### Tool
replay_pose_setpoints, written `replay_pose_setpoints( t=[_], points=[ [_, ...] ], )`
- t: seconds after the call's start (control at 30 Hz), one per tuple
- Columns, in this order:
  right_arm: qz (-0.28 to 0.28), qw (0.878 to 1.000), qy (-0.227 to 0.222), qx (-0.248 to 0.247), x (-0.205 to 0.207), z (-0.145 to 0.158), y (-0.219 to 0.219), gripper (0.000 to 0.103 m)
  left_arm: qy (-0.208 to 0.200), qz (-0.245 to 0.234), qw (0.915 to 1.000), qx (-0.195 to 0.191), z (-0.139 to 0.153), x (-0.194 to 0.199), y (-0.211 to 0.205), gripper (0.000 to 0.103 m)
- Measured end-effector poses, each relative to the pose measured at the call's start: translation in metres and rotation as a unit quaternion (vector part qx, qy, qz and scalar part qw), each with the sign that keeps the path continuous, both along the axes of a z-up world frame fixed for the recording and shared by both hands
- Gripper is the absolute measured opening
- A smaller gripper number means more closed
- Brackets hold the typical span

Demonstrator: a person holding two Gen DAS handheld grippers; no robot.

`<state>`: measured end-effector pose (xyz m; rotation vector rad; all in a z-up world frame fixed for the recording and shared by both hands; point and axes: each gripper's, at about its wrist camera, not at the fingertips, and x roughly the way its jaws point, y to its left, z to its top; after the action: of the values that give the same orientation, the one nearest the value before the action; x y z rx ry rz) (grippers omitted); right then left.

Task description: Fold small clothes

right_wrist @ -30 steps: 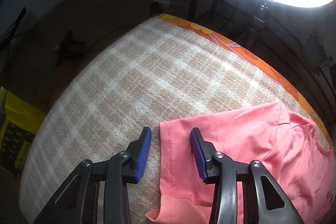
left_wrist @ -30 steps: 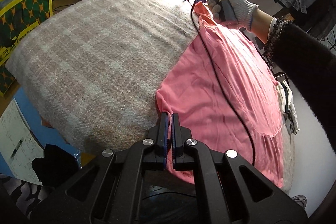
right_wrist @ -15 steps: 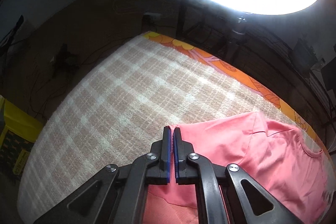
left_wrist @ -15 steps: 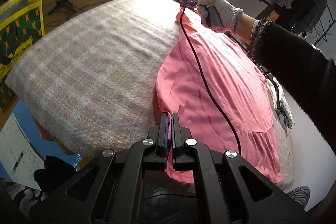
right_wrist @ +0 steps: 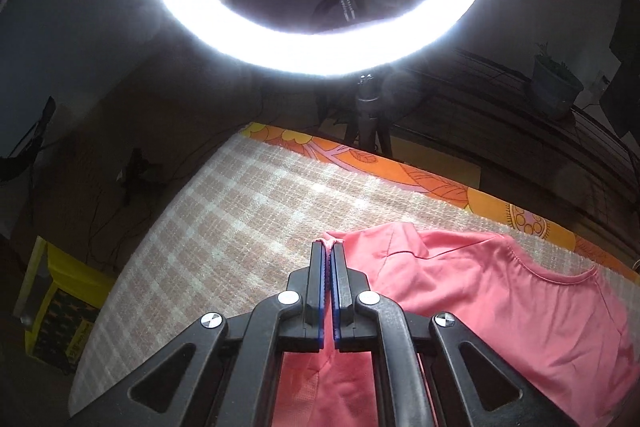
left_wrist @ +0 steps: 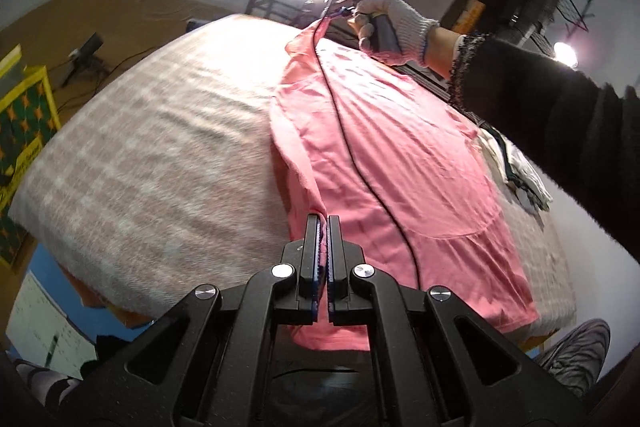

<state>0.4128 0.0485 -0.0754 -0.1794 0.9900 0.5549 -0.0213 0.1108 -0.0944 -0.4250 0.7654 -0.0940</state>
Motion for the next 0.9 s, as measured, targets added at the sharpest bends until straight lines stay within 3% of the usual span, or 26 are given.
replay_pose_setpoints(
  t=[0.23,0.4,0.6,0.67,0.73,0.8,0.9],
  points=[
    [-0.039,0.999,0.007,0.029,0.010,0.014,-0.087,0.000,-0.015,-0.072,0.9964,0.042,0.010,0.004,-0.050,0.000],
    [-0.079,0.997,0.012,0.023,0.021,0.006,-0.153,0.000,-0.007,-0.123,0.9906,0.059,0.007,0.006,-0.083,0.000],
    [-0.098,0.995,0.018,0.013,0.032,-0.010,-0.182,0.000,0.009,-0.156,0.9853,0.069,0.000,0.009,-0.108,0.000],
    [-0.103,0.994,0.022,0.004,0.033,-0.014,-0.182,0.006,0.012,-0.162,0.9842,0.069,-0.001,0.011,-0.112,0.000],
    [-0.111,0.993,0.031,0.003,0.035,-0.018,-0.186,0.035,0.014,-0.172,0.9825,0.070,-0.001,0.011,-0.117,0.000],
    [-0.123,0.992,0.023,0.001,0.034,-0.014,-0.195,0.042,0.013,-0.180,0.9809,0.072,-0.001,0.010,-0.119,0.000],
    [-0.124,0.992,0.018,-0.003,0.029,-0.004,-0.212,0.045,0.016,-0.197,0.9781,0.066,-0.002,0.008,-0.121,0.000]
  ],
)
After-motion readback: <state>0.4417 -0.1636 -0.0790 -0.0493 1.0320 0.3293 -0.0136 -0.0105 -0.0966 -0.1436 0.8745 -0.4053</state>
